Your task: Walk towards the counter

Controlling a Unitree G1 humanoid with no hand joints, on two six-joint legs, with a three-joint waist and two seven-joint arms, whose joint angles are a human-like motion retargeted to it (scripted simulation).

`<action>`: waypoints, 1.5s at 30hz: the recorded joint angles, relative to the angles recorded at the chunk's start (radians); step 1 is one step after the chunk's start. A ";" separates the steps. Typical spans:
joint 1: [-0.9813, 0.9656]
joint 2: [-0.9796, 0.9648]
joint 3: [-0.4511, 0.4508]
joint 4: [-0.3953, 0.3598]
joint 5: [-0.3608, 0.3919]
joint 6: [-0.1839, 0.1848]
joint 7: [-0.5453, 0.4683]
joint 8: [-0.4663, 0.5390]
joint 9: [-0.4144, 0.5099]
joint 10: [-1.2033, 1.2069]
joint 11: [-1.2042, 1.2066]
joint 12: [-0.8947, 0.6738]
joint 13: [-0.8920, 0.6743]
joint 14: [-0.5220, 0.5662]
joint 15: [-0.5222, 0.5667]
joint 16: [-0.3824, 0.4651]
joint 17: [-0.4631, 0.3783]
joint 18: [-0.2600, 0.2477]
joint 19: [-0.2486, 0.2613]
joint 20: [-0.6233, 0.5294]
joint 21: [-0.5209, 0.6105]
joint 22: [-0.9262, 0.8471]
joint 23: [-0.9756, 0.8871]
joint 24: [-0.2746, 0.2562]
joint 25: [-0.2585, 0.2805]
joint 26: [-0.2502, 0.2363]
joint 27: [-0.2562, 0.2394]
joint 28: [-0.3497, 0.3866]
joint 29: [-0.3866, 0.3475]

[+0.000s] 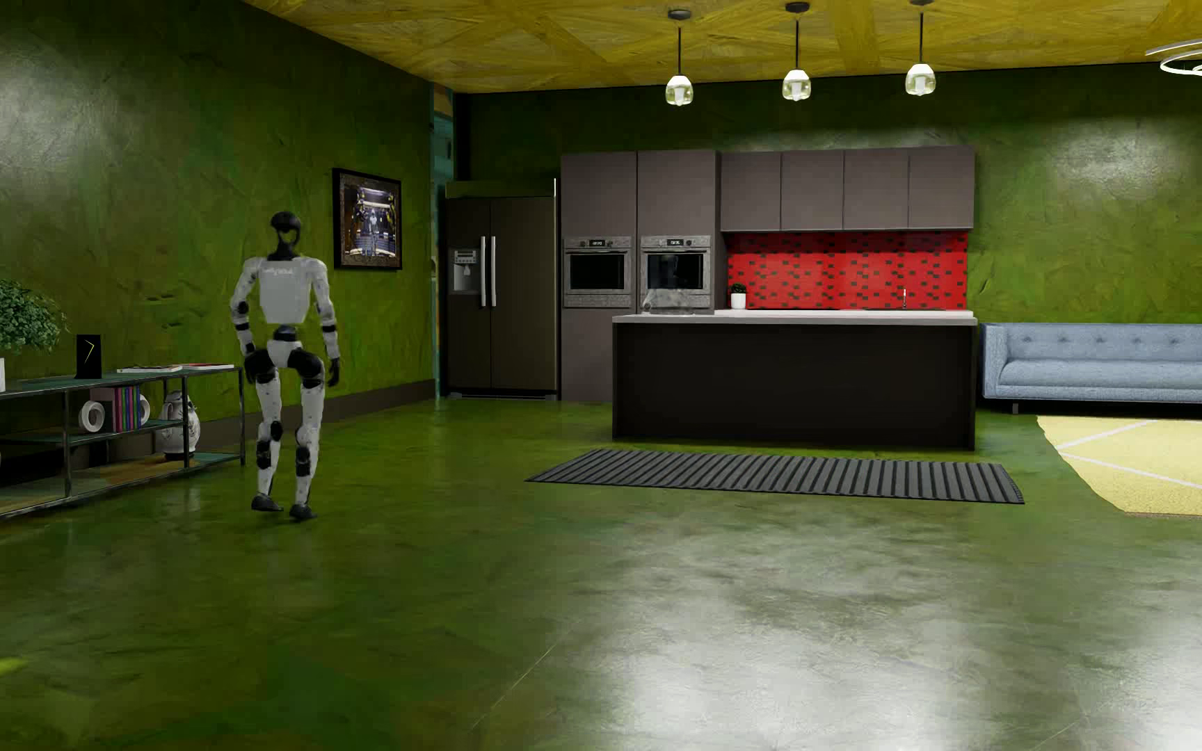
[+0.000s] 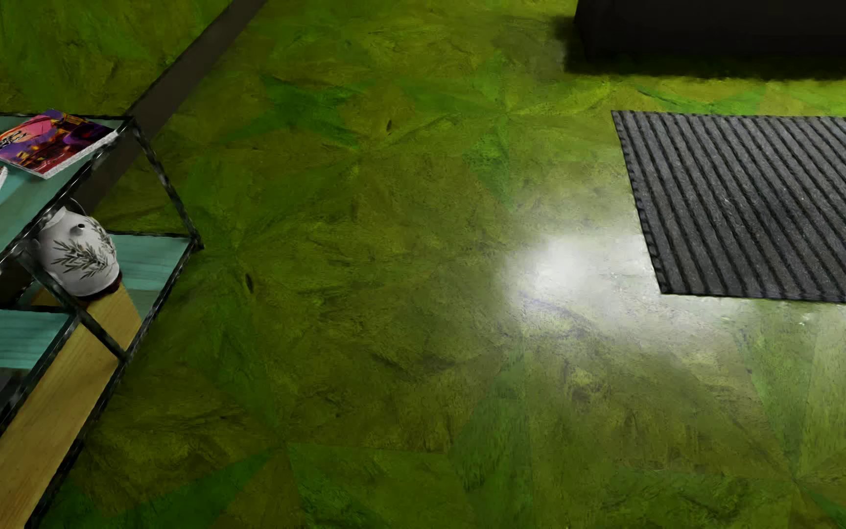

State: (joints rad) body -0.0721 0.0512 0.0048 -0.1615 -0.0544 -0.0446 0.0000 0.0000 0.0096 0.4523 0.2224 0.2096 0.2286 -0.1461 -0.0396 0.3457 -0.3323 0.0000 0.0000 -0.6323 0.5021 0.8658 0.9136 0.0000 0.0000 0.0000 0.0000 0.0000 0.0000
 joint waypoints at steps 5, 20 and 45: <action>0.044 -0.159 -0.047 -0.031 -0.004 -0.008 0.000 0.000 0.045 0.038 0.496 0.008 0.028 -0.002 -0.269 0.026 -0.008 0.000 0.000 0.003 -0.030 -0.082 -0.021 0.000 0.000 0.000 0.000 0.000 0.000; 0.431 -0.688 -0.335 0.097 -0.046 0.052 0.000 0.000 0.084 0.070 0.628 -0.087 0.104 -0.102 -0.153 0.021 -0.018 0.000 0.000 -0.028 -0.003 -0.105 0.114 0.000 0.000 0.000 0.000 0.000 0.000; 0.194 -0.430 -0.213 0.015 -0.072 -0.010 0.000 0.000 0.094 -0.001 0.723 -0.023 0.103 -0.090 -0.208 0.071 -0.036 0.000 0.000 0.032 -0.063 -0.112 -0.041 0.000 0.000 0.000 0.000 0.000 0.000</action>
State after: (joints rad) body 0.1217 -0.3783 -0.2082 -0.1466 -0.1260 -0.0542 0.0000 0.0000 0.1036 0.4516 0.9455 0.1861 0.3321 -0.2358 -0.2474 0.4165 -0.3680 0.0000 0.0000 -0.6005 0.4390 0.7537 0.8730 0.0000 0.0000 0.0000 0.0000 0.0000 0.0000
